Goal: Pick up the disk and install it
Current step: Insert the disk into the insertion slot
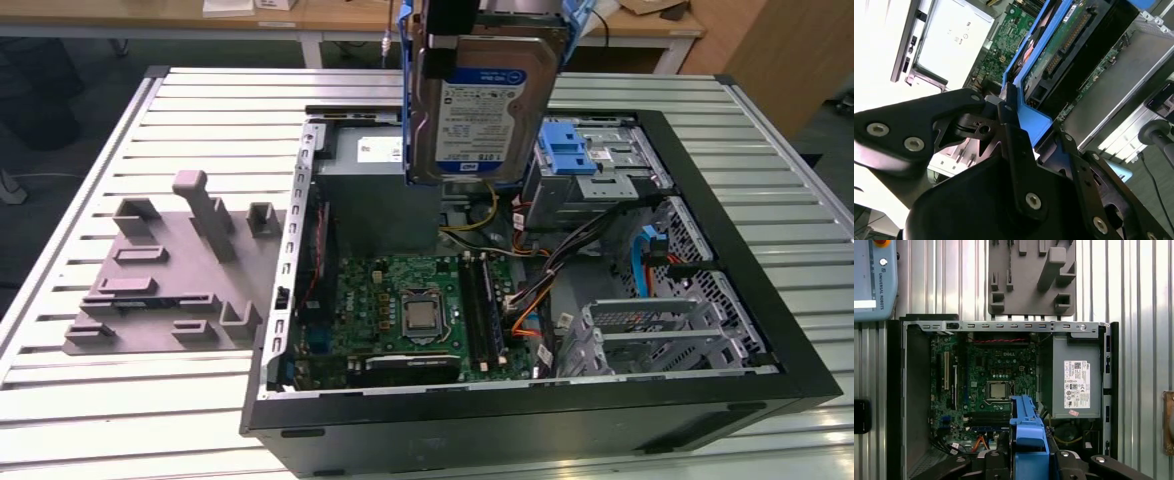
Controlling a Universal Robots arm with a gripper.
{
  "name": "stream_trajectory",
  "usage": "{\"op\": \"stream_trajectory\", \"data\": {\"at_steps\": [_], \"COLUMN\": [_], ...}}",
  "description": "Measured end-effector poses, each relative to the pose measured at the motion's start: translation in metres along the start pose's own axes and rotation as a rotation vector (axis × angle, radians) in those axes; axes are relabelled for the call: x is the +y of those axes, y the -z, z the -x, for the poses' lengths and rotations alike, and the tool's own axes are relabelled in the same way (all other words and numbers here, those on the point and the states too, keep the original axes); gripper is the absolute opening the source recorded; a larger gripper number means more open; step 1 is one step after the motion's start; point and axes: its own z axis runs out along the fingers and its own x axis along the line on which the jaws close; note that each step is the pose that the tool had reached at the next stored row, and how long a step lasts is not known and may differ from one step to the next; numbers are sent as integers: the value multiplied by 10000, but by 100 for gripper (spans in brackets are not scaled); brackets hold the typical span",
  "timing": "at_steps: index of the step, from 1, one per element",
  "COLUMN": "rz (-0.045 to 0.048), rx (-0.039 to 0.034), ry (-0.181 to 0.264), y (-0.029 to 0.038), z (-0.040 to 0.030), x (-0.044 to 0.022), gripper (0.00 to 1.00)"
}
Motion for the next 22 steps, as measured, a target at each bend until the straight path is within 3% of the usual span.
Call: {"op": "stream_trajectory", "data": {"at_steps": [8, 11, 16, 19, 22], "rz": [0, -1, 14, 16, 15], "rx": [-1, -3, -12, -10, -12], "ry": [-1, -1, 0, -2, -1], "y": [5, 2, -2, -3, -5], "z": [-262, -280, -278, -281, -348], "x": [-6, -36, -155, -158, -160], "gripper": [37, 37, 37, 37, 37]}}
